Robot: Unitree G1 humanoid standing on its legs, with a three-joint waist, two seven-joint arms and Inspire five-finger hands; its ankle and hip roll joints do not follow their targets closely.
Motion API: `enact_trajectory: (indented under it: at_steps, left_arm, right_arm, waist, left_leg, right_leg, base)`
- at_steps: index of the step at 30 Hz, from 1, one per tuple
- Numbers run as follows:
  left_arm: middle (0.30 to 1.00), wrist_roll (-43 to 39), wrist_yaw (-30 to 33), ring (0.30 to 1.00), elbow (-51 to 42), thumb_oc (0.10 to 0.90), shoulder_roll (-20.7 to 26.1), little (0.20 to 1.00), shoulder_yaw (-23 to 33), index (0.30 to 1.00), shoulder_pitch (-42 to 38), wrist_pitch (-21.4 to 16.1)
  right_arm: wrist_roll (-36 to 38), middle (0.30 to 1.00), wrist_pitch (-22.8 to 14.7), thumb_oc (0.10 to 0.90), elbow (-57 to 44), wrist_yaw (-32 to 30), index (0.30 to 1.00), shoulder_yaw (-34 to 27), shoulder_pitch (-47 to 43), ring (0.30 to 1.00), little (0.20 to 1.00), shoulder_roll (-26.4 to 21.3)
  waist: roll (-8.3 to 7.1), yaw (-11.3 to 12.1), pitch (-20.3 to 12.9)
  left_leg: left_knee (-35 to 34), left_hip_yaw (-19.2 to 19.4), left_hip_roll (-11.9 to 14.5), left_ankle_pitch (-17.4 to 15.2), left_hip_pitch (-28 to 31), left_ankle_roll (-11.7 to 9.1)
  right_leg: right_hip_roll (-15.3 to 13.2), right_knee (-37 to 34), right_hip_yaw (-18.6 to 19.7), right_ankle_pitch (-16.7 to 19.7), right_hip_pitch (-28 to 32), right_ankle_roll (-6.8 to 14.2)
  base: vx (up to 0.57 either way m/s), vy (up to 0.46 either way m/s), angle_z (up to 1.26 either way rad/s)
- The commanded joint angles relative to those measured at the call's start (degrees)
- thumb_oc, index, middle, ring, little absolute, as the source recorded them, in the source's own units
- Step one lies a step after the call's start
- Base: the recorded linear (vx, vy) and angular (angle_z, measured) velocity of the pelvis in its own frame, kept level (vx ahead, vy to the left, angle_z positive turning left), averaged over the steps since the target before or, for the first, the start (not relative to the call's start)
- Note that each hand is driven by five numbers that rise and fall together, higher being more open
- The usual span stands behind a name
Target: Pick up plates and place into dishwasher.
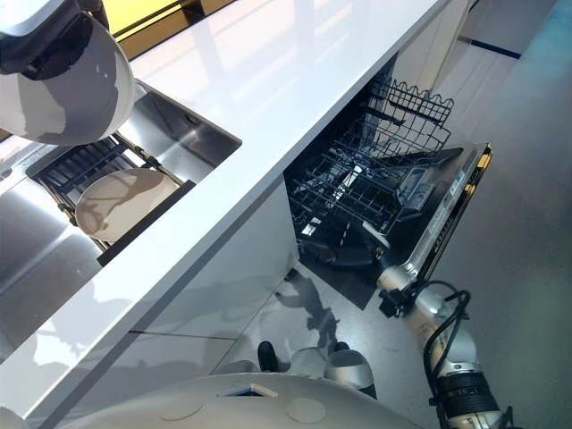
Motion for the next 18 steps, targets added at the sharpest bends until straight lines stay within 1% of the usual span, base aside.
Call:
enact_trajectory:
  at_steps: [1,2,3,4,5,6,7,8,9,10,12,13,15,16,18]
  left_arm:
    - [0.300,-3.6,9.7,0.300,-1.3,0.100,-2.1,0.200,15.0,0.300,3.1,1.6]
    - [0.300,-1.8,10.5,0.300,-7.0,0.100,-6.0,0.200,18.2,0.300,6.7,3.8]
    - [0.300,-1.7,10.4,0.300,-7.6,0.100,-6.2,0.200,19.0,0.300,7.5,4.1]
    - [0.300,-0.3,12.0,0.300,-13.2,0.100,-9.6,0.200,19.6,0.300,8.6,5.6]
    - [0.300,0.0,12.6,0.300,-16.1,0.100,-11.8,0.200,19.7,0.300,8.7,6.5]
    - [0.300,0.8,13.3,0.300,-16.9,0.100,-13.6,0.200,19.5,0.300,8.4,6.0]
    - [0.300,1.3,14.6,0.300,-18.3,0.100,-15.6,0.200,18.7,0.300,7.5,5.5]
    - [0.300,1.8,15.4,0.300,-19.0,0.100,-17.3,0.200,17.4,0.300,6.2,5.6]
    - [0.300,1.7,16.2,0.300,-19.4,0.100,-18.2,0.200,16.2,0.300,5.0,5.8]
    - [0.300,0.9,17.5,0.300,-19.6,0.100,-19.5,0.200,14.0,0.300,2.4,5.6]
    - [0.300,-0.1,19.5,0.300,-19.3,0.100,-21.3,0.200,10.7,0.300,-1.0,5.9]
    - [0.300,-0.4,20.7,0.300,-18.9,0.100,-22.2,0.200,9.2,0.300,-2.5,6.1]
    - [0.300,-0.4,23.7,0.300,-18.3,0.100,-24.1,0.200,6.3,0.300,-5.2,7.1]
    - [0.300,0.2,25.8,0.300,-17.6,0.100,-25.1,0.200,5.1,0.300,-6.4,7.2]
    - [0.300,2.5,28.9,0.300,-16.9,0.100,-26.7,0.200,3.3,0.300,-8.4,8.5]
  right_arm:
    - [-8.7,0.900,-24.5,0.800,-9.4,-21.7,0.900,-9.5,-8.0,0.900,0.900,-4.5]
    - [-12.0,0.900,-28.3,0.800,-11.0,-24.9,0.900,-11.0,-11.0,0.900,0.900,-4.6]
    - [-12.1,0.900,-28.3,0.800,-11.0,-24.9,0.900,-10.9,-11.1,0.900,0.900,-4.7]
    - [-9.8,0.900,-30.0,0.800,-13.6,-24.7,0.900,-10.7,-13.5,0.900,0.900,-5.2]
    - [-6.0,0.900,-28.7,0.800,-15.1,-22.1,0.900,-9.7,-15.0,0.900,0.900,-5.0]
    - [-4.0,0.900,-27.0,0.800,-15.3,-19.8,0.900,-8.7,-16.0,0.900,0.900,-4.2]
    - [0.6,0.900,-23.0,0.800,-15.6,-15.6,0.900,-6.7,-17.6,0.900,0.900,-3.8]
    - [3.3,0.900,-19.5,0.800,-15.7,-13.3,0.900,-4.8,-19.2,0.900,0.900,-3.4]
    - [4.4,0.900,-17.0,0.800,-15.8,-12.0,0.900,-3.3,-20.3,0.900,0.900,-3.0]
    - [7.5,0.900,-12.5,0.800,-15.8,-11.0,0.900,-0.3,-22.2,0.900,0.900,-2.5]
    - [11.4,0.900,-7.7,0.800,-15.4,-11.1,0.900,3.1,-24.6,0.900,0.900,-1.5]
    - [12.8,0.900,-6.0,0.800,-14.8,-11.9,0.900,4.7,-25.8,0.900,0.900,-0.9]
    - [15.0,0.900,-4.4,0.800,-13.7,-13.7,0.900,8.0,-28.1,0.900,0.900,0.4]
    - [15.4,0.900,-4.1,0.800,-13.0,-15.0,0.900,9.4,-29.0,0.900,0.900,1.3]
    - [15.6,0.900,-4.9,0.800,-12.0,-16.4,0.900,11.5,-30.4,0.900,0.900,2.8]
  waist:
    - [2.07,0.9,-5.2]
    - [2.22,1.4,-5.2]
    - [2.36,1.3,-5.2]
    - [2.20,1.9,-5.1]
    - [2.25,2.2,-5.0]
    - [2.18,2.5,-5.1]
    - [1.97,2.9,-5.1]
    - [1.71,3.2,-5.1]
    - [1.50,3.4,-5.1]
    - [1.08,3.8,-5.4]
    - [0.53,4.3,-5.7]
    - [0.25,4.5,-5.8]
    - [-0.19,5.0,-6.0]
    - [-0.37,5.2,-6.2]
    - [-0.56,5.3,-6.4]
  left_leg:
    - [0.1,-0.1,-3.5,-8.1,2.6,3.0]
    - [0.1,-0.5,-3.5,-8.3,2.6,3.2]
    - [0.1,-0.5,-3.5,-8.3,2.6,3.2]
    - [0.2,-1.2,-3.6,-8.5,2.6,3.4]
    - [0.2,-1.6,-3.7,-8.5,2.6,3.5]
    - [0.3,-1.9,-3.8,-8.5,2.6,3.5]
    - [0.3,-2.2,-3.8,-8.5,2.6,3.5]
    - [0.4,-2.4,-3.8,-8.4,2.5,3.4]
    - [0.4,-2.5,-3.8,-8.3,2.5,3.3]
    - [0.4,-2.7,-3.8,-8.0,2.3,3.1]
    - [0.4,-3.0,-3.7,-7.7,2.1,2.8]
    - [0.4,-3.2,-3.7,-7.6,2.1,2.7]
    - [0.4,-3.5,-3.6,-7.4,2.1,2.5]
    - [0.4,-3.6,-3.6,-7.3,2.1,2.3]
    - [0.3,-3.7,-3.5,-7.3,2.1,2.1]
  right_leg:
    - [4.2,1.6,-2.1,-0.1,-3.4,1.2]
    - [4.4,1.8,-2.0,-0.4,-3.4,0.9]
    - [4.4,1.8,-2.0,-0.4,-3.4,0.9]
    - [4.5,2.0,-1.8,-0.7,-3.3,0.5]
    - [4.6,2.3,-1.6,-0.9,-3.2,0.3]
    - [4.6,2.4,-1.6,-1.0,-3.2,0.2]
    - [4.5,2.6,-1.8,-1.2,-3.1,0.1]
    - [4.5,2.8,-2.1,-1.3,-2.9,0.0]
    - [4.4,2.9,-2.3,-1.4,-2.9,-0.1]
    - [4.4,3.0,-2.9,-1.5,-2.9,-0.2]
    - [4.3,3.1,-3.6,-1.7,-2.7,-0.4]
    - [4.3,3.1,-4.0,-1.7,-2.6,-0.5]
    - [4.3,3.0,-4.6,-1.8,-2.3,-0.7]
    - [4.3,2.9,-5.0,-1.8,-2.1,-0.8]
    - [4.3,2.7,-5.4,-1.7,-1.9,-0.9]
  base:
    - [-0.03,0.024,0.03]
    - [-0.03,0.009,0.03]
    - [-0.03,0.018,0.01]
    - [-0.04,0.006,-0.01]
    - [-0.05,0.002,0.00]
    - [-0.05,-0.014,0.02]
    - [-0.05,-0.027,0.03]
    - [-0.06,-0.036,0.01]
    - [-0.06,-0.054,0.02]
    - [-0.06,-0.057,0.03]
    - [-0.04,-0.060,0.18]
    - [-0.02,-0.056,0.31]
    - [-0.01,-0.048,0.29]
    - [0.00,-0.042,0.25]
    - [-0.02,-0.037,0.15]
